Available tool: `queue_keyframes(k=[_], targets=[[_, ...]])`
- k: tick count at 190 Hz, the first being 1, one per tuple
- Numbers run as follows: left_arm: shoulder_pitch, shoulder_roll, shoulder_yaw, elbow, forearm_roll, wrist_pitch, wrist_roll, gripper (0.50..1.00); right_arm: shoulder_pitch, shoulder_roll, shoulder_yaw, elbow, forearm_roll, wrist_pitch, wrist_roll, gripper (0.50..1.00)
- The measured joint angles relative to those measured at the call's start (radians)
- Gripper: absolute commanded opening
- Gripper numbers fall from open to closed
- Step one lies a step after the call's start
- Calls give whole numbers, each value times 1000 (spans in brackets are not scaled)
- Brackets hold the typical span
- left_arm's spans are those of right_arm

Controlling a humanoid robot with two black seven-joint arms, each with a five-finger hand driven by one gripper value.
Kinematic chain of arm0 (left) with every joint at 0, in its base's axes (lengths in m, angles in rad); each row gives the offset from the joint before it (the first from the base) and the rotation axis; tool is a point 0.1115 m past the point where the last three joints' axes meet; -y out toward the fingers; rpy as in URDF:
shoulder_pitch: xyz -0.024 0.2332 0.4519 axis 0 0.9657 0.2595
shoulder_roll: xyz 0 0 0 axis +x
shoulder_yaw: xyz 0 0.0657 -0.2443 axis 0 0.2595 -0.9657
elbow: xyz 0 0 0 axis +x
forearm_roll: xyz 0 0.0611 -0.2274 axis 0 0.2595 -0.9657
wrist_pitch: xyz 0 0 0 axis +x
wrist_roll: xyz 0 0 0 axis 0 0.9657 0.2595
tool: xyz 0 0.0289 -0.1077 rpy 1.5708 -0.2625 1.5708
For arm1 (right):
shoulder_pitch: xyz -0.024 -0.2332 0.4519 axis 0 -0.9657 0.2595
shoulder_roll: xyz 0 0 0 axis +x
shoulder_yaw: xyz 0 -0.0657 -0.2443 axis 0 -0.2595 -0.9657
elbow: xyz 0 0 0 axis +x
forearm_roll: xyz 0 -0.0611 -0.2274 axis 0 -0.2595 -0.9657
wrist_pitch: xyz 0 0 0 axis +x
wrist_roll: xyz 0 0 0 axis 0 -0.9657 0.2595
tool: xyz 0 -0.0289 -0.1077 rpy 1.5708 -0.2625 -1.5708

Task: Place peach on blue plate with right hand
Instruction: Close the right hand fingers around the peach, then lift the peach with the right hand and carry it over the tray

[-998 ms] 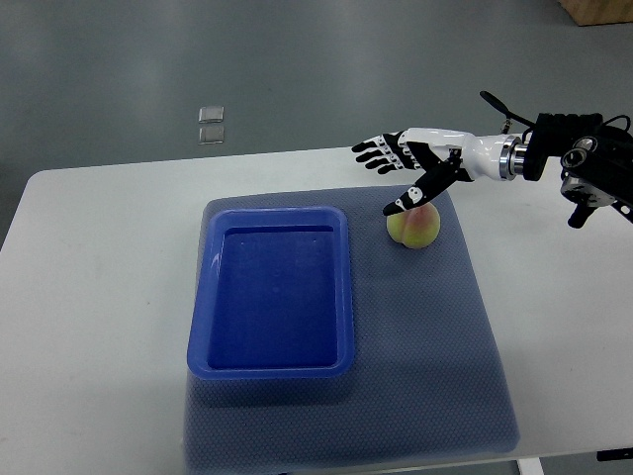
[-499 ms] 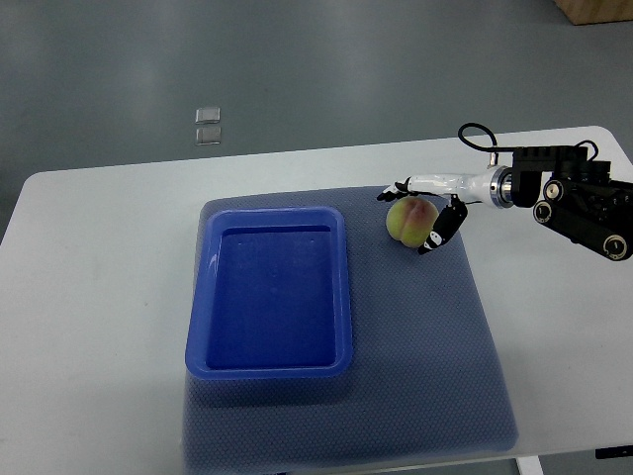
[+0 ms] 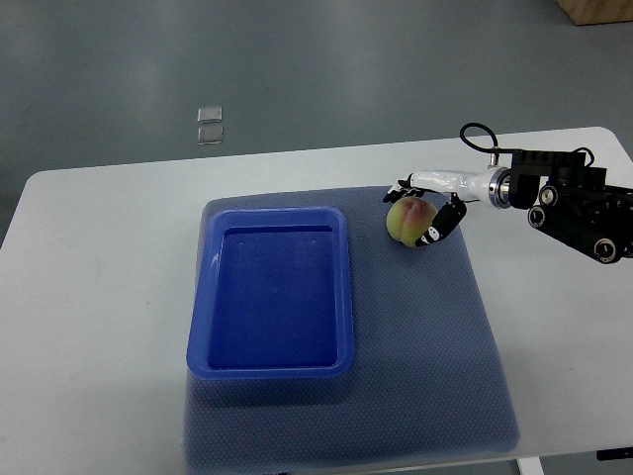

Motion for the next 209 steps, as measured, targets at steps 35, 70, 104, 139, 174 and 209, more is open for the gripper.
queue_keyframes(k=[35, 70, 104, 139, 174, 209], targets=[[0, 0, 0, 0, 0, 0, 0, 1000, 0, 1, -20, -9, 0, -25, 0, 797], [0, 0, 0, 0, 0, 0, 0, 1000, 0, 1, -37, -11, 0, -32, 1, 797], [0, 0, 0, 0, 0, 0, 0, 1000, 0, 1, -38, -12, 0, -31, 1, 688], [0, 0, 0, 0, 0, 0, 0, 1000, 3, 1, -39, -11, -9, -30, 3, 547], [0, 0, 0, 0, 0, 0, 0, 1000, 8, 0, -39, -7, -18, -30, 4, 543], [0, 0, 0, 0, 0, 0, 0, 1000, 48, -2, -38, 2, -16, -30, 6, 531]])
